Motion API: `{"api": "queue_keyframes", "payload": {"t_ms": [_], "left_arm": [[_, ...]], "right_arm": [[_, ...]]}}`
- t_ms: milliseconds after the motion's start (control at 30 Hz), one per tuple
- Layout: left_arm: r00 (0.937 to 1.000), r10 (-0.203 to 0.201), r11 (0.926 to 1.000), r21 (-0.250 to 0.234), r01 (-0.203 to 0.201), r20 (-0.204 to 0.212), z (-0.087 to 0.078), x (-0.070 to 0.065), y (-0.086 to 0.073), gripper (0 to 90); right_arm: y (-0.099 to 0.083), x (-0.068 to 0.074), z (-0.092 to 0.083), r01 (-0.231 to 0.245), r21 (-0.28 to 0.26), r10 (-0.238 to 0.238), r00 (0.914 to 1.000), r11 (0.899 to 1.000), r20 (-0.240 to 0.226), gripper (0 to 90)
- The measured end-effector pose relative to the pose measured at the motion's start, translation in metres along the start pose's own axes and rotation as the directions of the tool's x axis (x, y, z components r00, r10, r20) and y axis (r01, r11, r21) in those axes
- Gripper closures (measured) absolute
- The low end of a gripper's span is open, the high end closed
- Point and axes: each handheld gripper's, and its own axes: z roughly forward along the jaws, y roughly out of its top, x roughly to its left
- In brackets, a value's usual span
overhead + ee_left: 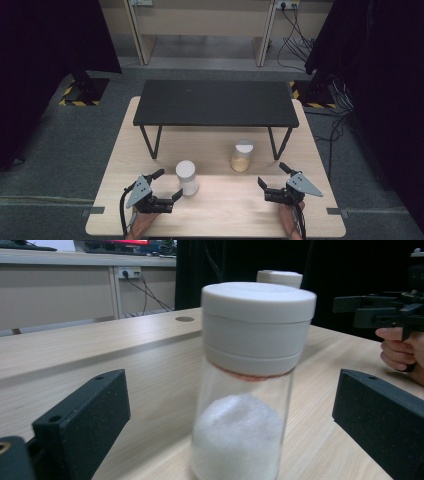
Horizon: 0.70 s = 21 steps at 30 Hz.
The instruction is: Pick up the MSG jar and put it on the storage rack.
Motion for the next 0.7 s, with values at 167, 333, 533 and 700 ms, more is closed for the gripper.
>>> {"api": "queue_keyframes", "payload": {"t_ms": [167,333,533,700], "left_arm": [[0.9999,-0.012,0.9999,0.000,0.012,-0.001,0.006,-0.004,0.002,1.2],[0.9999,-0.014,0.9999,0.005,0.014,-0.005,0.015,-0.009,0.005,1.4],[1.0000,-0.002,0.9998,0.021,0.002,-0.004,0.025,-0.013,0.009,2.0],[0.9994,0.024,0.9994,0.024,-0.023,-0.024,0.033,-0.020,0.009,3.9]], "right_arm": [[0.000,0.000,0.000,0.002,0.001,-0.002,1.0000,1.000,-0.001,0.4],[0.000,0.000,0.000,0.003,0.003,-0.003,1.0000,1.000,-0.001,0.4],[0.000,0.000,0.000,0.003,0.004,-0.003,1.0000,1.000,-0.002,0.4],[0.001,0.000,0.001,0.003,0.007,-0.003,1.0000,1.000,-0.003,0.5]]}}
